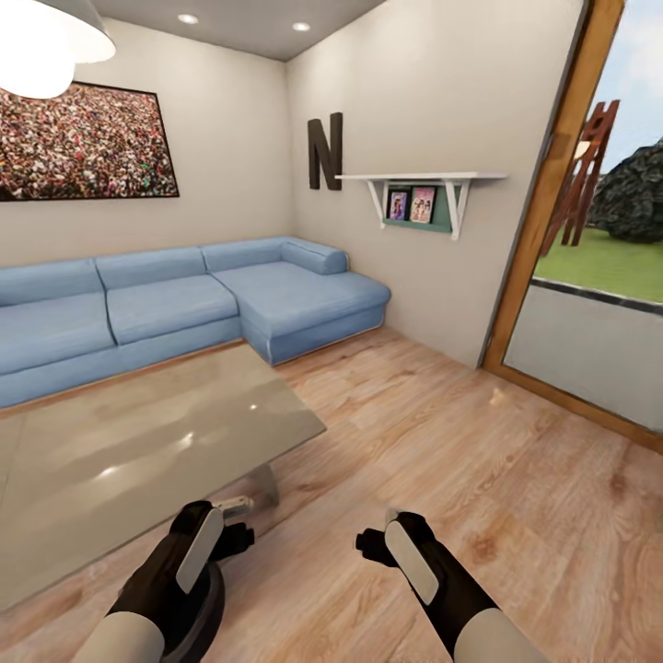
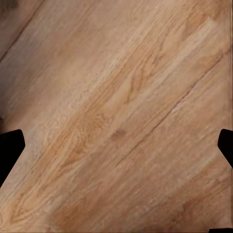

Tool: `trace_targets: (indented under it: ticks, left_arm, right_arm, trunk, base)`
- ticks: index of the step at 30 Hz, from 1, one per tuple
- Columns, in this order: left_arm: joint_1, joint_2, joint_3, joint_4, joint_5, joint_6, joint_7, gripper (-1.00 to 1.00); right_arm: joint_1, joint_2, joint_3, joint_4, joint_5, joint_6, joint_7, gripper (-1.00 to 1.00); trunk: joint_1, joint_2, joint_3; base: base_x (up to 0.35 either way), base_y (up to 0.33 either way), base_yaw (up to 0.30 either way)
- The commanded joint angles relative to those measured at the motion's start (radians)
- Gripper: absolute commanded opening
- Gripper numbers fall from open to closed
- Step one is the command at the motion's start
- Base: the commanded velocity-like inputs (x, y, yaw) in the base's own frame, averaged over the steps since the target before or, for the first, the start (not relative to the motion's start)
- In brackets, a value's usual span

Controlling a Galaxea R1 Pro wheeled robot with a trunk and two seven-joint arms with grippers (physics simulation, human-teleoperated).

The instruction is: Place each of the two pumpkins and all three candles from the living room inside a cabinet in the living room (use any cabinet), then make sure every cabinet is closed, and position the cauldron so it is next to a table in the living room.

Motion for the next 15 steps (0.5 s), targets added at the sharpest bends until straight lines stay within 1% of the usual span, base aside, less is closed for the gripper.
trace_targets:
  ticks: [1, 15]
  left_arm:
    - [0.0, 0.0, -0.001, -0.002, 0.01, 0.002, 0.01, 1.0]
    - [0.0, 0.0, -0.003, -0.001, 0.01, 0.001, 0.01, 1.0]
  right_arm:
    - [-0.001, 0.0, 0.003, -0.001, -0.01, 0.001, -0.01, 1.0]
    - [-0.001, -0.001, 0.003, -0.001, -0.01, 0.0, -0.009, 1.0]
  trunk:
    - [0.0, 0.0, 0.0]
    - [0.0, 0.0, 0.007]
  base:
    - [0.0, 0.0, -0.275]
    - [0.0, 0.0, -0.275]
